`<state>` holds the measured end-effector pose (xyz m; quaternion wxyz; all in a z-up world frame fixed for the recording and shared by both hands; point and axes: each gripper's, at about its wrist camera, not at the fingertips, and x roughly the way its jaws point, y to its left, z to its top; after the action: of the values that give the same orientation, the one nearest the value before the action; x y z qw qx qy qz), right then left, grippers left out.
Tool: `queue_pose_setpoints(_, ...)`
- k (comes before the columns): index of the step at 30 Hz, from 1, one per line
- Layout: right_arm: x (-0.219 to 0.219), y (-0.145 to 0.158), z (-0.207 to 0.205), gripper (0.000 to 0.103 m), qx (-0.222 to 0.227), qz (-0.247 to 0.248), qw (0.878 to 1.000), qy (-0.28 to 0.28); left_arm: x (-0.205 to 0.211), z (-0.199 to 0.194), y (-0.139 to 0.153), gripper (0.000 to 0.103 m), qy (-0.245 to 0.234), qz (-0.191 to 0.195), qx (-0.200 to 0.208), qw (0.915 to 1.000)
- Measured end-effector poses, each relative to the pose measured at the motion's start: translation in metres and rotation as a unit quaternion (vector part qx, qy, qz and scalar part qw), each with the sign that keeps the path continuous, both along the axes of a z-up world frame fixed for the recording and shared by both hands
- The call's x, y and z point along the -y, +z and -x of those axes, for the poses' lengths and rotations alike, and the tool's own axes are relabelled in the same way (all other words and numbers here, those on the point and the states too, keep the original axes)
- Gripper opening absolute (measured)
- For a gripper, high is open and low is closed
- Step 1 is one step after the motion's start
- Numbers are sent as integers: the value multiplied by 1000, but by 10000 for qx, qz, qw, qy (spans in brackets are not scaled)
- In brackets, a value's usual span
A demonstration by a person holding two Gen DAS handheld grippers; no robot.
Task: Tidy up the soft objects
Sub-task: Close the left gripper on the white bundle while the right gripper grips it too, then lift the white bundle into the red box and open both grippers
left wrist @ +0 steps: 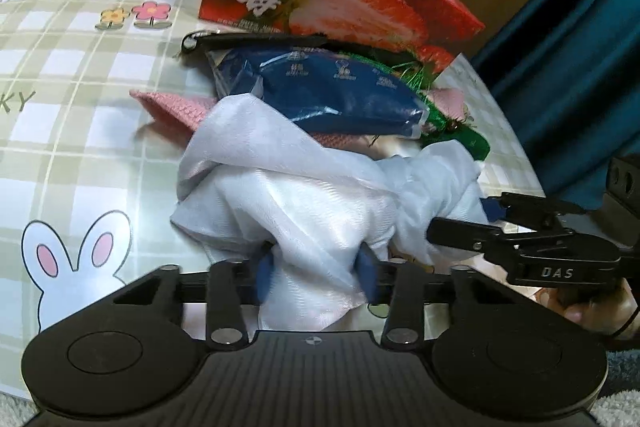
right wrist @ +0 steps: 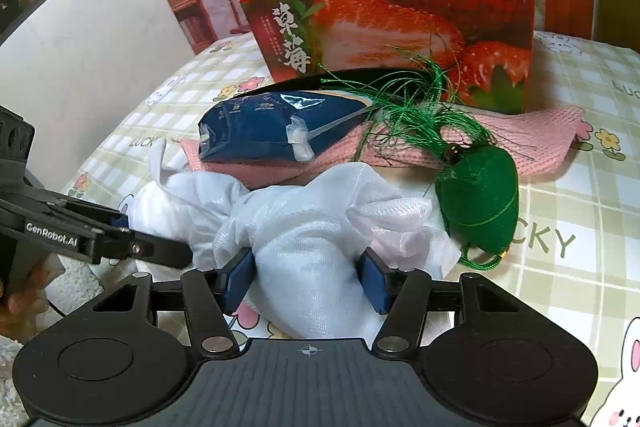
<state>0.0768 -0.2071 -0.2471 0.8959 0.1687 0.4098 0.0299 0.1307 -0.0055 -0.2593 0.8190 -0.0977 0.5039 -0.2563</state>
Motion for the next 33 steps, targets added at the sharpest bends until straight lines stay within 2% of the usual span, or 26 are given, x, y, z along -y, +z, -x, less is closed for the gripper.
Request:
queue_pose_setpoints(2, -1, 0, -1, 48, 12, -14, 10000, 7, 2, 1, 3, 32, -57, -38, 103, 9999)
queue_pose_setpoints(4, -1, 0, -2, 39, 26, -30, 10000, 36, 4, 2, 6, 28, -107, -73, 175, 9998)
queue_pose_setpoints(9, -2, 3, -1, 27, 92, -77, 9998, 151, 2, 4, 11, 25, -133, 42, 260, 9996)
queue_pose_setpoints(13, -3, 9, 2, 25, 230, -119, 9993, 264, -3, 7, 21, 25, -166, 208, 397, 9989)
queue_pose_setpoints(21, 2, 33, 10, 25, 679, -184, 9971, 298, -4, 17, 52, 25, -310, 450, 1014, 9933)
queue_pose_setpoints(33, 4, 74, 12, 25, 1353, -35, 9902, 330, -5, 21, 92, 25, -358, 483, 1709, 9835)
